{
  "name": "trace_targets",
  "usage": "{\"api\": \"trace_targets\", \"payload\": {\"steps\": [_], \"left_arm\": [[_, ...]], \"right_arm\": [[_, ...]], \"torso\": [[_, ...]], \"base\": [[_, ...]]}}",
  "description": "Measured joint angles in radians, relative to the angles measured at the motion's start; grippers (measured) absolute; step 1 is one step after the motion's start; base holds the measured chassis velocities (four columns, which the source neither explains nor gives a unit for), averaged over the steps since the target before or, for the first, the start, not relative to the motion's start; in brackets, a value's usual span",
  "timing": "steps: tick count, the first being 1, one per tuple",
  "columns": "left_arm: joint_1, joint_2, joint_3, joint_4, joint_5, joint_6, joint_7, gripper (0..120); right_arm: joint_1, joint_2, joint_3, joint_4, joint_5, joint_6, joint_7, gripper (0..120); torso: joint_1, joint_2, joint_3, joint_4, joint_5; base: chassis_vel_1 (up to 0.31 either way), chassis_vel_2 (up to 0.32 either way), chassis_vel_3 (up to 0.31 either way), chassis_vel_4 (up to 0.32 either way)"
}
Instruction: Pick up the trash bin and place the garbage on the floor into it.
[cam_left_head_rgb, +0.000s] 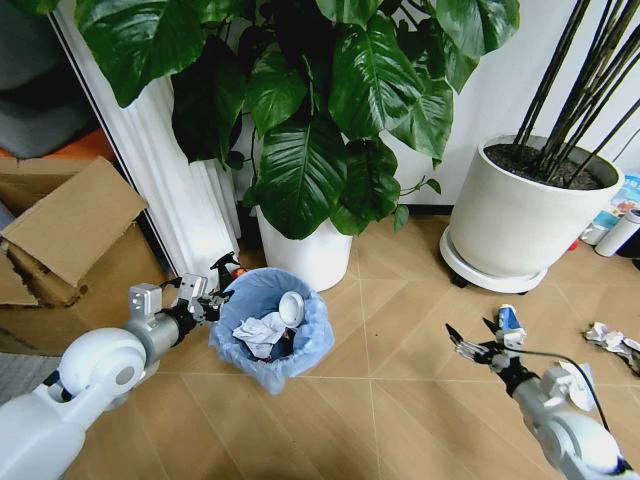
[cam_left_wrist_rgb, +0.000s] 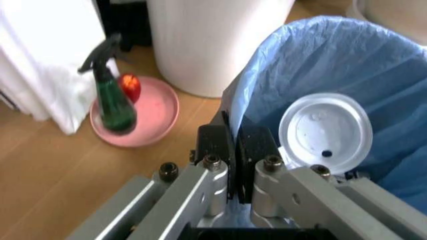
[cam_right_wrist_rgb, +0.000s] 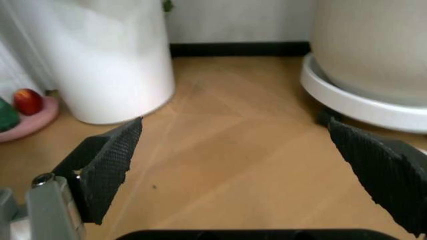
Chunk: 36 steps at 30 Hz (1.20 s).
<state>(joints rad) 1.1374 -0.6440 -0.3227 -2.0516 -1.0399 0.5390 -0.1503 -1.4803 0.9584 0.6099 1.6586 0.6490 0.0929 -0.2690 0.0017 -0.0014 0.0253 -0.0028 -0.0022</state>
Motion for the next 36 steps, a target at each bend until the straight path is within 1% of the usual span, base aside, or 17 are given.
{"api": "trace_targets", "payload": {"steps": [2, 3, 4, 5, 6, 7, 8, 9, 12, 17, 22, 25, 28, 36], "left_arm": [[0.021, -0.007, -0.021, -0.004, 0.007, 0.000, 0.001, 0], [0.042, -0.014, -0.035, -0.008, 0.017, 0.000, 0.002, 0], [0.042, -0.014, -0.035, -0.008, 0.017, 0.000, 0.002, 0], [0.064, -0.021, -0.047, -0.012, 0.028, 0.000, 0.005, 0], [0.086, -0.029, -0.059, -0.014, 0.040, 0.000, 0.009, 0], [0.111, -0.040, -0.073, -0.016, 0.056, -0.001, 0.014, 0], [0.135, -0.051, -0.090, -0.021, 0.067, -0.003, 0.018, 0], [0.135, -0.051, -0.090, -0.021, 0.067, -0.003, 0.018, 0], [0.185, -0.058, -0.117, -0.036, 0.082, -0.007, 0.023, 0], [0.207, -0.053, -0.131, -0.046, 0.082, -0.007, 0.023, 0], [0.247, -0.048, -0.154, -0.063, 0.083, -0.008, 0.025, 0], [0.255, -0.044, -0.157, -0.071, 0.084, -0.008, 0.025, 0], [0.256, -0.043, -0.157, -0.075, 0.084, -0.008, 0.025, 0], [0.259, -0.046, -0.152, -0.078, 0.089, -0.008, 0.025, 0]], "right_arm": [[-0.024, 0.042, 0.040, -0.004, -0.038, 0.015, -0.006, 100], [-0.038, 0.074, 0.066, -0.005, -0.052, 0.020, -0.008, 100], [-0.038, 0.074, 0.066, -0.005, -0.052, 0.020, -0.008, 100], [-0.057, 0.103, 0.095, -0.005, -0.067, 0.018, -0.012, 100], [-0.074, 0.126, 0.118, -0.004, -0.078, 0.017, -0.022, 100], [-0.087, 0.149, 0.141, -0.004, -0.091, 0.017, -0.041, 100], [-0.097, 0.173, 0.164, -0.008, -0.101, 0.025, -0.056, 100], [-0.097, 0.173, 0.164, -0.008, -0.101, 0.025, -0.056, 100], [-0.098, 0.184, 0.186, -0.014, -0.102, 0.035, -0.063, 100], [-0.091, 0.175, 0.181, -0.014, -0.099, 0.035, -0.063, 100], [-0.091, 0.170, 0.165, -0.028, -0.101, 0.045, -0.071, 100], [-0.094, 0.165, 0.163, -0.032, -0.103, 0.055, -0.077, 100], [-0.097, 0.161, 0.163, -0.032, -0.104, 0.057, -0.081, 100], [-0.100, 0.158, 0.163, -0.049, -0.106, 0.061, -0.106, 100]], "torso": [[0.000, 0.000, 0.000, 0.0003, -0.0013], [0.000, 0.000, 0.000, 0.0005, -0.0012], [0.000, 0.000, 0.000, 0.0005, -0.0012], [0.000, 0.000, 0.000, 0.0008, -0.0005], [0.000, 0.000, 0.000, 0.0004, -0.0008], [0.000, 0.000, 0.000, 0.0007, -0.0014], [0.000, 0.000, 0.000, 0.0005, -0.0010], [0.000, 0.000, 0.000, 0.0005, -0.0010], [0.000, 0.000, 0.000, 0.0006, -0.0009], [0.000, 0.000, 0.000, 0.0007, -0.0012], [0.000, 0.000, 0.000, 0.0006, -0.0006], [0.000, 0.000, 0.000, 0.0002, -0.0009], [0.000, 0.000, 0.000, 0.0005, -0.0007], [0.000, 0.000, 0.000, 0.0004, -0.0009]], "base": [[0.000, 0.000, 0.000, 0.000], [0.000, 0.000, 0.000, 0.000], [0.000, 0.000, 0.000, 0.000], [0.000, 0.000, 0.000, 0.000], [0.000, 0.000, 0.000, 0.000], [0.000, 0.000, 0.000, 0.000], [-0.041, -0.045, 0.053, 0.038], [-0.041, -0.045, 0.053, 0.038], [-0.076, -0.088, 0.093, 0.069], [-0.146, -0.151, 0.159, 0.140], [-0.197, -0.195, 0.197, 0.195], [-0.185, -0.184, 0.175, 0.165], [-0.170, -0.163, 0.168, 0.168], [-0.154, -0.110, 0.144, 0.096]]}}
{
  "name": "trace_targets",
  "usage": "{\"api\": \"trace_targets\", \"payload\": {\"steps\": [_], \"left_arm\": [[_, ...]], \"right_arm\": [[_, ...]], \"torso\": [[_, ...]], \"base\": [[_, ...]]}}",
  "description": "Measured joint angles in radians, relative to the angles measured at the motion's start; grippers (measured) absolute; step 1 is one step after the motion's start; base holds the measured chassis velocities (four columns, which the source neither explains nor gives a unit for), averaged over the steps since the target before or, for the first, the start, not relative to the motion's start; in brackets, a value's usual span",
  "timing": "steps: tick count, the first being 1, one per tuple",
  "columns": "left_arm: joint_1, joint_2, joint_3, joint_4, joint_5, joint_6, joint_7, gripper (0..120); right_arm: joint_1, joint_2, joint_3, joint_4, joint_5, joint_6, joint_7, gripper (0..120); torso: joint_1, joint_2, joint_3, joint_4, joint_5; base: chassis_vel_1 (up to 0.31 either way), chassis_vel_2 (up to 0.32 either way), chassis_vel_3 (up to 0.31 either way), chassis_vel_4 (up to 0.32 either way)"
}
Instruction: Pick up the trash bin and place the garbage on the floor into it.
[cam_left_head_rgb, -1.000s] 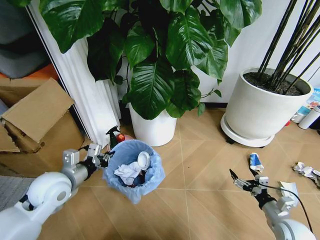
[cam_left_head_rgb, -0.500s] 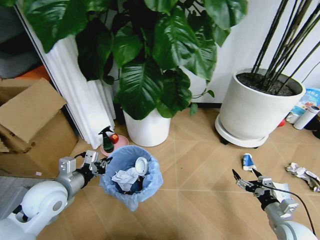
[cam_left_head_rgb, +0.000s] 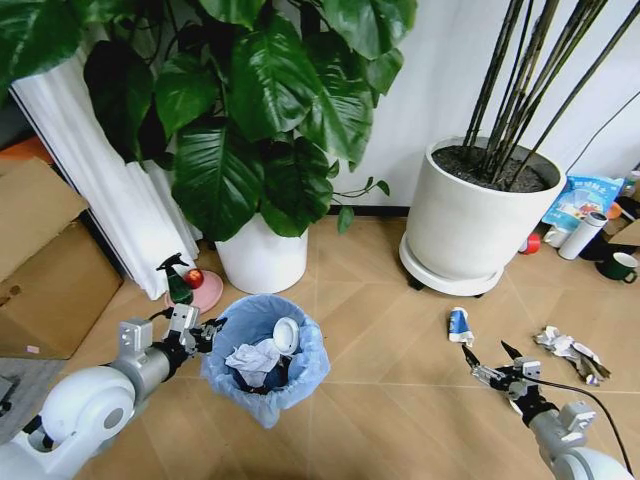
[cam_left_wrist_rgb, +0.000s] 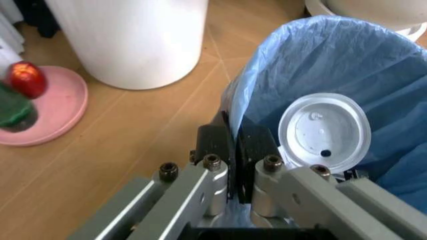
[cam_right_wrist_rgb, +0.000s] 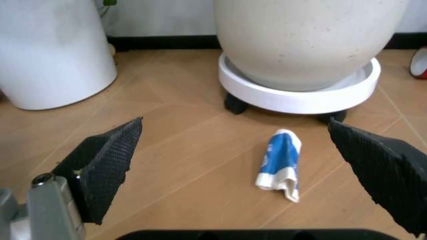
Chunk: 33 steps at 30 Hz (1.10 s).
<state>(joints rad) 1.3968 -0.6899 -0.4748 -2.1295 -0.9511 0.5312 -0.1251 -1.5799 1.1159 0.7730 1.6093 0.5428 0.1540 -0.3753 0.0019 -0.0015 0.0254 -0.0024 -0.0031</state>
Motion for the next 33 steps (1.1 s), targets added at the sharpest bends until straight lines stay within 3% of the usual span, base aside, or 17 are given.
{"api": "trace_targets", "payload": {"steps": [18, 33], "left_arm": [[-0.004, 0.002, -0.002, -0.002, -0.003, 0.000, -0.002, 0], [-0.007, 0.005, 0.001, 0.000, -0.006, 0.002, -0.004, 0]], "right_arm": [[0.018, -0.005, -0.016, -0.019, -0.002, 0.026, -0.013, 100], [0.019, -0.001, -0.046, -0.045, -0.012, 0.040, -0.020, 100]], "torso": [[0.000, 0.000, 0.000, 0.0001, 0.0001], [0.000, 0.000, 0.000, 0.0001, -0.0001]], "base": [[-0.188, -0.019, 0.187, 0.023], [-0.072, -0.047, 0.066, 0.057]]}}
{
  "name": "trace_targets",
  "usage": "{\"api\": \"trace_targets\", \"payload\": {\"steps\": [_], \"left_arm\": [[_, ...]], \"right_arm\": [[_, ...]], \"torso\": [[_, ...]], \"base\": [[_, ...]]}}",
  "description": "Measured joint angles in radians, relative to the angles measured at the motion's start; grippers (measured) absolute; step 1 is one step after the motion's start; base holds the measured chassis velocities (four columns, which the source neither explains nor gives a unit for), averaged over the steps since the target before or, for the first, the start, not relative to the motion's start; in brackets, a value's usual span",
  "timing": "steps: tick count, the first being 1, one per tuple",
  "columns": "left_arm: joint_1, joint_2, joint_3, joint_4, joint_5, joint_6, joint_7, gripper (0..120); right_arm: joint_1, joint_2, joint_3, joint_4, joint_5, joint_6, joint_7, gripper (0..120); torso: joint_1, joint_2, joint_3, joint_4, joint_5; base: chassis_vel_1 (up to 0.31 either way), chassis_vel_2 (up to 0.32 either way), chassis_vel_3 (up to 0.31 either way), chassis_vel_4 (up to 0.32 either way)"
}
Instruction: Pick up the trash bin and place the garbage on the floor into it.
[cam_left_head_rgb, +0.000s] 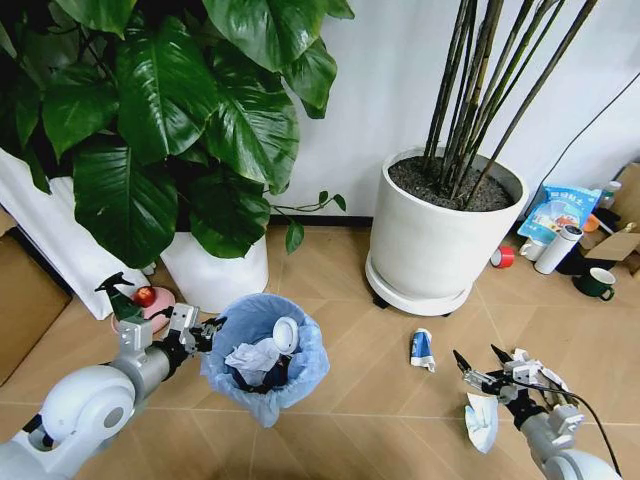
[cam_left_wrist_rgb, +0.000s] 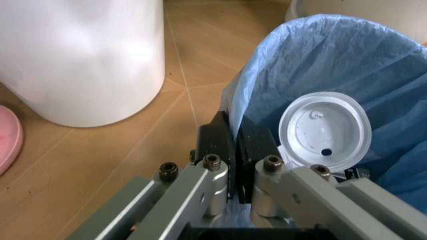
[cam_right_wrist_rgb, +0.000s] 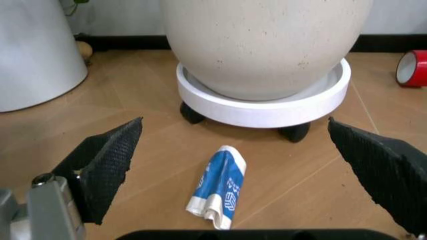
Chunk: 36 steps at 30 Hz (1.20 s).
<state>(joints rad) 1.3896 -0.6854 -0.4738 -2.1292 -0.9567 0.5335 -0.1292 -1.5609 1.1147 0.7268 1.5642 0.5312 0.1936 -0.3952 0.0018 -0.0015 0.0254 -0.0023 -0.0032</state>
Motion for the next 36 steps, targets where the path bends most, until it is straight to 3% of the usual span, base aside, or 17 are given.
{"api": "trace_targets", "payload": {"steps": [25, 36], "left_arm": [[0.001, 0.005, -0.002, 0.006, -0.005, 0.002, -0.003, 0], [0.024, 0.034, -0.026, 0.005, -0.029, 0.007, -0.018, 0]], "right_arm": [[0.046, 0.020, -0.063, -0.073, -0.001, 0.002, 0.000, 100], [0.212, 0.025, -0.277, -0.208, 0.026, 0.008, 0.118, 100]], "torso": [[0.000, 0.000, 0.000, 0.0001, 0.0001], [0.000, 0.000, 0.000, 0.0001, -0.0001]], "base": [[-0.042, -0.049, 0.046, 0.047], [-0.015, -0.026, 0.009, 0.024]]}}
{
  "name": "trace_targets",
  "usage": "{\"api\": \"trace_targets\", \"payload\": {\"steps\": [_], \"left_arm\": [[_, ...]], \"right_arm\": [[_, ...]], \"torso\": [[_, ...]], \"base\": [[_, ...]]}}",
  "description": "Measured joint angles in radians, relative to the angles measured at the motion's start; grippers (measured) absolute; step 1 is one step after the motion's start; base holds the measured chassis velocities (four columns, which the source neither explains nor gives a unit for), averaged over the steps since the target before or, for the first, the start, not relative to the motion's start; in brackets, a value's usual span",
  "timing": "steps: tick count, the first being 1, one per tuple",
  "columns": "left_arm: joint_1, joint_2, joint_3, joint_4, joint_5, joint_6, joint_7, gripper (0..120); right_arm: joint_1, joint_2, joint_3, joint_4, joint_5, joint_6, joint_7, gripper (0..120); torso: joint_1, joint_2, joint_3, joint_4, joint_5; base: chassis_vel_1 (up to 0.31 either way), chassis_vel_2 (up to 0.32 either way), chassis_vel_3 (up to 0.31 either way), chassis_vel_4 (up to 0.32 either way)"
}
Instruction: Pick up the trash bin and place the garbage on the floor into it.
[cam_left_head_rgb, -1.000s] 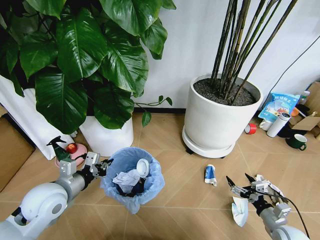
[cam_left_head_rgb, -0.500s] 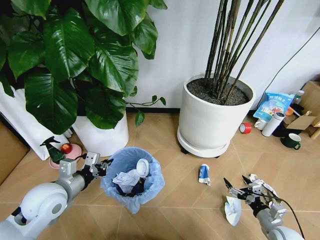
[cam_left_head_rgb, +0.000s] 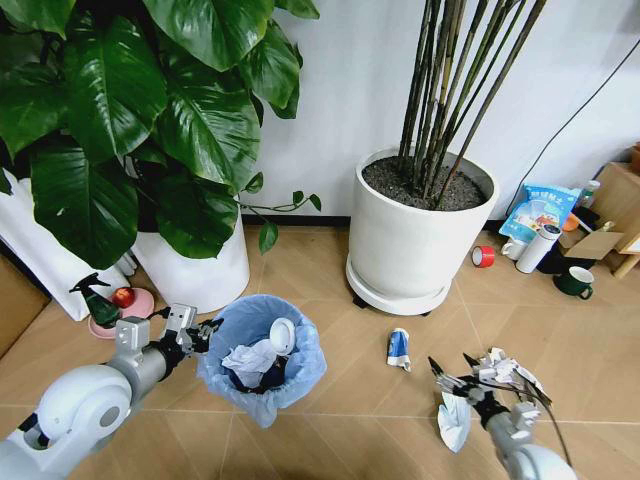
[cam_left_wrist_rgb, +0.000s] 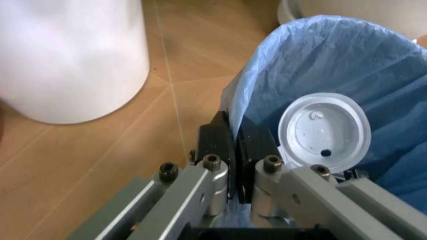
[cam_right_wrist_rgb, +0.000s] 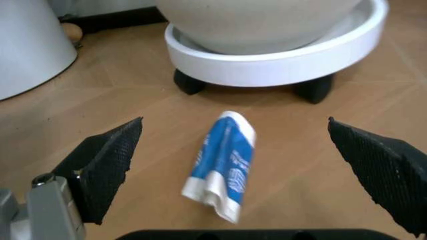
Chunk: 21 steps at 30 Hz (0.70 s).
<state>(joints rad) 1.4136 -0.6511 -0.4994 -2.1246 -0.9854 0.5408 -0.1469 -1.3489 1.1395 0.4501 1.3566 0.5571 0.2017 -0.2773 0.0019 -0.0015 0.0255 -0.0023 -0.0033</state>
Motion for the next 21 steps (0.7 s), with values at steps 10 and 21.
{"api": "trace_targets", "payload": {"steps": [10, 21], "left_arm": [[0.025, 0.006, -0.030, 0.007, -0.004, 0.000, 0.004, 0], [-0.003, 0.006, -0.014, 0.019, -0.015, -0.009, 0.012, 0]], "right_arm": [[0.146, 0.024, -0.121, -0.124, -0.026, -0.062, 0.085, 88], [0.240, 0.040, -0.195, -0.238, -0.015, -0.123, 0.126, 44]], "torso": [[0.000, 0.000, 0.000, 0.0001, 0.0003], [0.000, 0.000, 0.000, 0.0001, 0.0002]], "base": [[0.000, 0.000, 0.000, 0.000], [0.000, 0.000, 0.000, 0.000]]}}
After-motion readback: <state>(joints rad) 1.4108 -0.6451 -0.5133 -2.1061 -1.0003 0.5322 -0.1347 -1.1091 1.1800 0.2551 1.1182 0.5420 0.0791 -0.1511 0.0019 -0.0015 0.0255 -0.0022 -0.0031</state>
